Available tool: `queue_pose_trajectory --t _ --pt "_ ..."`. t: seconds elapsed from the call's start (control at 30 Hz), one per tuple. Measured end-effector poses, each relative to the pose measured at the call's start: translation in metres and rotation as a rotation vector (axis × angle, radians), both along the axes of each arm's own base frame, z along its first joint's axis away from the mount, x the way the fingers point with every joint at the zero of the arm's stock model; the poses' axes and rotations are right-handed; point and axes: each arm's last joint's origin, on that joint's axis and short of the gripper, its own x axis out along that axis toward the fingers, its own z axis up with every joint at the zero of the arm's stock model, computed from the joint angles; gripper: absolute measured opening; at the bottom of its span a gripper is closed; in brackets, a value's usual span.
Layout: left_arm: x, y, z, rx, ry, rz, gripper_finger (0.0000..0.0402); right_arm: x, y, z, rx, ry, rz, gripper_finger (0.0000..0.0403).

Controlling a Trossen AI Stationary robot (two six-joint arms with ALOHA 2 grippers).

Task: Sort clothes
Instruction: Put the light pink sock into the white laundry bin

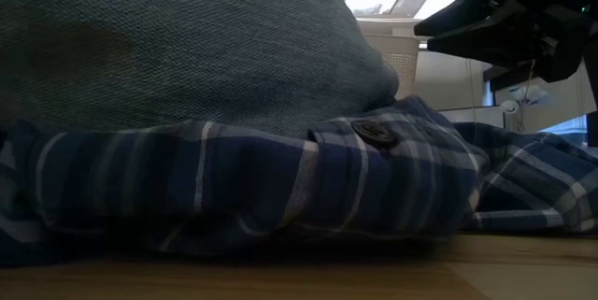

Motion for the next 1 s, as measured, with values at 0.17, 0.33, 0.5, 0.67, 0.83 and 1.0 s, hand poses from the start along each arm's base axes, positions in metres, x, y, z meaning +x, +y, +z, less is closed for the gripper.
queue_pose_trajectory --t 0.17,0.33,0.5,0.67,0.83,1.0 --pt "0.005 0.001 -0.013 0.000 0.039 0.018 0.0143 0.000 0.000 0.000 -0.001 0.001 0.000 0.0232" --pt "0.010 0.000 -0.016 -0.009 0.009 0.028 0.0072 0.000 0.000 0.000 -0.001 0.001 0.000 0.0232" --pt "0.013 0.000 -0.011 -0.030 -0.007 0.053 0.0015 0.000 0.000 0.000 -0.001 0.001 0.000 0.0232" --pt "0.024 -0.002 0.004 -0.002 0.005 0.026 0.0015 0.000 0.000 0.000 -0.001 0.001 0.000 0.0232" --pt "0.037 -0.004 0.039 0.058 -0.015 -0.009 0.0022 0.000 0.000 0.000 -0.002 0.004 0.000 0.0232" --pt "0.043 -0.004 0.076 0.112 -0.103 -0.046 0.0014 0.000 0.000 -0.001 -0.003 0.007 0.001 0.0232"
